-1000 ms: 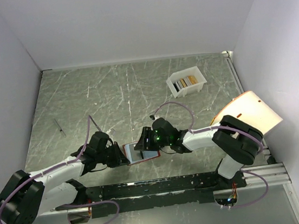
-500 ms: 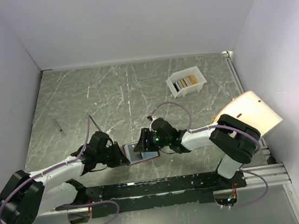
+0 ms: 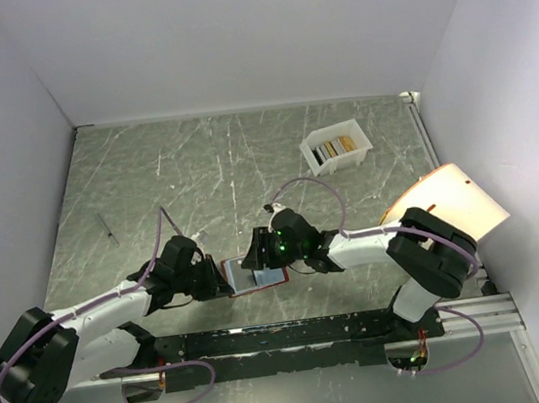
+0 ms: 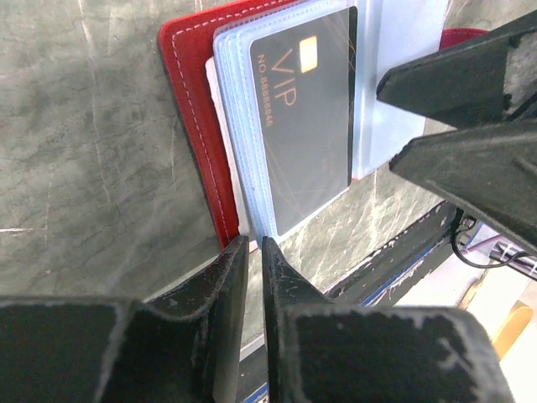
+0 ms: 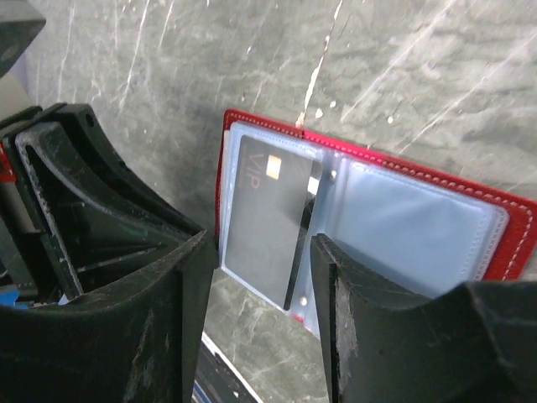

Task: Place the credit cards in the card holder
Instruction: Insert the credit card into the card holder.

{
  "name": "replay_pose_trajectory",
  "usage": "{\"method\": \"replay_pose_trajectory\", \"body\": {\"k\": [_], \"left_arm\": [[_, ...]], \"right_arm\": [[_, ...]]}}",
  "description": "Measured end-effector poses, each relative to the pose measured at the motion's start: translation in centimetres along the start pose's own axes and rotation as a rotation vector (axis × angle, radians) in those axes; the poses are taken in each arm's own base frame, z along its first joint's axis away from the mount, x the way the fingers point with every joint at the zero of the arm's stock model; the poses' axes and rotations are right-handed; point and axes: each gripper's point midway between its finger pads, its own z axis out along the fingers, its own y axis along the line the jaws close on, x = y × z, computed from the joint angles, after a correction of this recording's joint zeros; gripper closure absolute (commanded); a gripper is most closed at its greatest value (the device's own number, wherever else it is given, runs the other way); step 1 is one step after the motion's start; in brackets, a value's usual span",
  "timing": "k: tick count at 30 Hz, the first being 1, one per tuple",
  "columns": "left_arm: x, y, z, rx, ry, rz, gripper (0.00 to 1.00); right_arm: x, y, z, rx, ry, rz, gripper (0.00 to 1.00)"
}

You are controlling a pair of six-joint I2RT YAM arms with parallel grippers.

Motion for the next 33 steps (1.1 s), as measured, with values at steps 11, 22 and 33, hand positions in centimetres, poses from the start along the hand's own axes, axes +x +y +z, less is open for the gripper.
{"method": "replay_pose_trajectory", "body": {"k": [11,22,33], "left_arm": [[-0.2,0.2,0.1,-0.009,-0.007,0.002,0.77],[-0.3,0.1,0.3,-0.006,-0.008,0.003,0.78],[-0.6,-0.4,-0.1,-0.004,-0.013,0.017,0.57]], "right_arm": [[-0.9,-0.1,1.5,0.038,-0.003,-0.009,0.55],[-0.4,0.2,1.8,0.017,0.021,0.002,0.66],[-0.6,0.1,0.9,0.042,0.027,-0.049,0.59]]}}
